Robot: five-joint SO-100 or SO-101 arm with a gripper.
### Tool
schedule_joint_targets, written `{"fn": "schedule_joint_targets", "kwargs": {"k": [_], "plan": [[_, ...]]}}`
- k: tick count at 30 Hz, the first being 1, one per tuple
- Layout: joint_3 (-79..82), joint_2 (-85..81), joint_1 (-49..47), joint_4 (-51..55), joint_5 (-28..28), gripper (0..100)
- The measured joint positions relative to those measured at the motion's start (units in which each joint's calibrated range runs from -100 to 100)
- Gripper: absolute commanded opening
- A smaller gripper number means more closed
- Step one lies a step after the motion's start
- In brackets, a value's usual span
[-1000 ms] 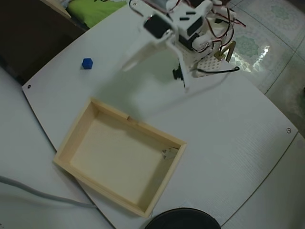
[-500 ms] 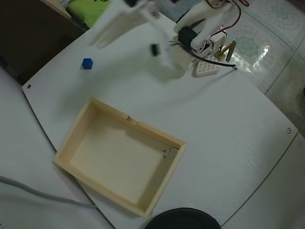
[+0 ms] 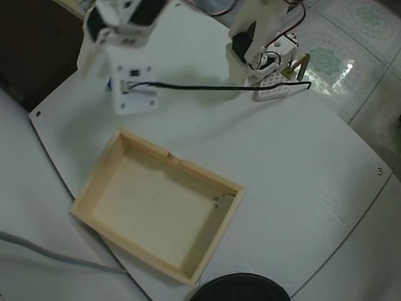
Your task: Pick up the small blue cube and put it into the box
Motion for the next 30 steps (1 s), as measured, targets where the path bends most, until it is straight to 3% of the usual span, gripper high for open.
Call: {"fn": "schedule_joint_targets", "kwargs": {"k": [5, 12, 22, 30], "plan": [[-0.09, 7.96, 5.82, 0.0, 0.0, 18], [-0.72, 15.57, 13.26, 0.0, 0.0, 19], [-2.35, 20.74, 15.92, 1.96, 0.05, 19], [-13.94, 31.06, 17.02, 4.09, 0.05, 19]]}}
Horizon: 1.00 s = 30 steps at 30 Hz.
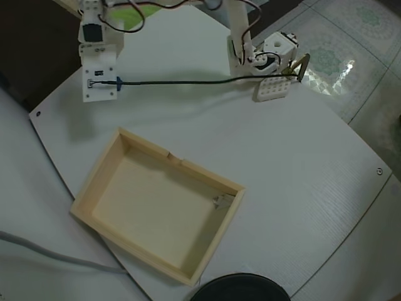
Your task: Pick up the small blue cube and put it into the box
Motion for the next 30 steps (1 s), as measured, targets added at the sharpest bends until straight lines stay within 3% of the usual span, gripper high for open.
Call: {"fn": "schedule_joint_targets", "kwargs": {"k": [9, 30], "plan": [[-13.76, 13.2, 1.18, 5.2, 0.68, 19], [-14.57, 19.04, 4.94, 5.46, 0.68, 19]]}}
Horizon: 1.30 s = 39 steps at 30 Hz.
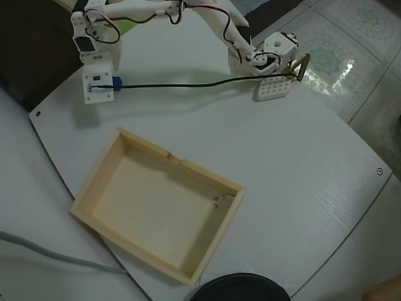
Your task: Pick up the small blue cube and put it into the box
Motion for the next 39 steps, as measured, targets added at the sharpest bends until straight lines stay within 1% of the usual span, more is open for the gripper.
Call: {"fn": "schedule_joint_targets", "kwargs": {"k": [10, 16, 27, 39], "plan": [[6.52, 0.0, -0.07, -0.17, 0.0, 19], [6.7, 0.0, -0.07, -0.17, 0.0, 19], [6.7, 0.0, -3.54, -0.26, -0.05, 19], [6.79, 0.0, -3.98, -5.2, -0.05, 19]]}}
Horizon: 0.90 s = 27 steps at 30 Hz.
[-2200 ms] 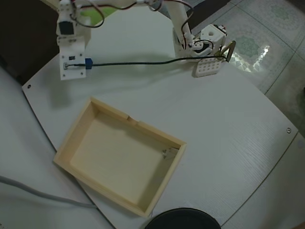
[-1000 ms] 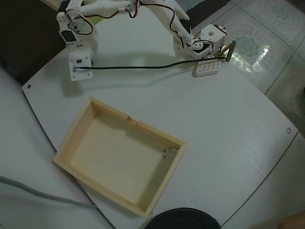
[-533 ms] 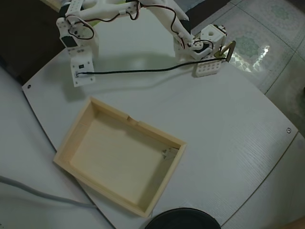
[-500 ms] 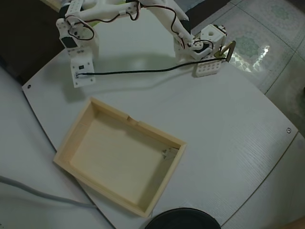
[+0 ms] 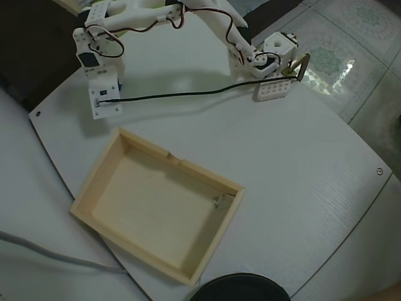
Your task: Pick up the small blue cube and put it into the box
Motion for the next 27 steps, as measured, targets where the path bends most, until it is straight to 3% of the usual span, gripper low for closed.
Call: {"fn": "schedule_joint_targets", "kwargs": {"k": [27], "plan": [[1.18, 4.91, 2.21, -3.16, 0.11, 17]]}}
